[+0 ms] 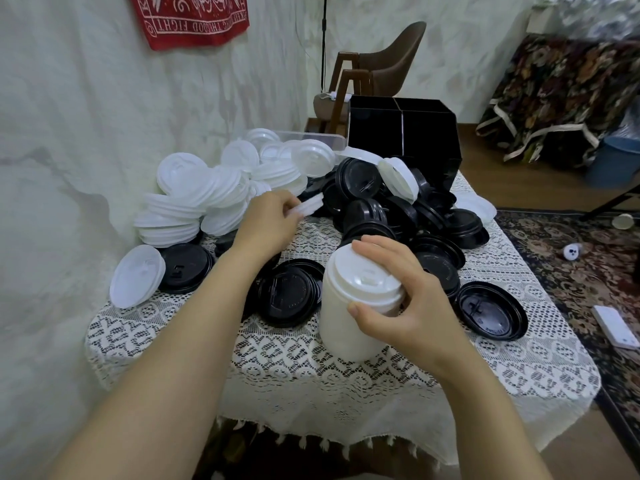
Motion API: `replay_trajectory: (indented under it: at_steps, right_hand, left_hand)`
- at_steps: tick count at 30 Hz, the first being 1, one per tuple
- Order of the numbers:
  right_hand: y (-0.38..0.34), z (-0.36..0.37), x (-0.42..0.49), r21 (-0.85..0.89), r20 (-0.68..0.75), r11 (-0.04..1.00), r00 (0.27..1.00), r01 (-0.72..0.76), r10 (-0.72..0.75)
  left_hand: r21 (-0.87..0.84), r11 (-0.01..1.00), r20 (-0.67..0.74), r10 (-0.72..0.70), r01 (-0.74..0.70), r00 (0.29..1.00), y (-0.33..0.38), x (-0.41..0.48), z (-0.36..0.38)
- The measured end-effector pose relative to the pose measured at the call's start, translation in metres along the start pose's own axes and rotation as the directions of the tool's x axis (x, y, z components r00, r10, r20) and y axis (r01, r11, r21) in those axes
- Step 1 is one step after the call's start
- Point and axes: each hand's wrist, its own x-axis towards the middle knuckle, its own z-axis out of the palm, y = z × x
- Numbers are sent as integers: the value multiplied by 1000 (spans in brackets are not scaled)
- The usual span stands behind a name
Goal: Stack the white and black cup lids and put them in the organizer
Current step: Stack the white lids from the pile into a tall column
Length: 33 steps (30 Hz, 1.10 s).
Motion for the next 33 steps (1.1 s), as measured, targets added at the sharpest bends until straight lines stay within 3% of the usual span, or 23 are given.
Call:
replay_trajectory:
  at_steps: [2,5,8,10,16,23,27,33]
  right_hand:
    - [0,0,0,-10,5,1000,1000,-2,2]
    - [-1,-1,-1,-17,10,1000,1000,-12,12]
    - [-1,-1,-1,-19,11,1000,1000,-12,12]
    - [-1,-1,0,-15,13,1000,1000,-10,10]
    - [0,-3,-1,-49,-1,999,1000,-7,7]
    - [-4,-4,-2,-39,-4,999,999,-34,34]
    - [-3,-5,-2,-44,-7,998,999,-38,38]
    - [-2,-5,-2,-44,-8,999,1000,-26,25]
  left_hand:
    - [-352,933,-21,-95,82,995,8,-9,-7]
    - [-798,554,109,-252,236,962,18,-31,-19]
    - [-926,223,231,-307,306,923,23,-49,-26]
    - [-944,102,270,-316,315,909,26,-60,-28]
    - [-946,10,316,-186,323,930,38,-87,-29]
    - [-952,-86,305,-151,295,940,42,-91,-28]
    - [-940,-170,326,-199,295,924,46,-89,-23]
    - [-957,-110,287,-284,267,915,43,-87,-16]
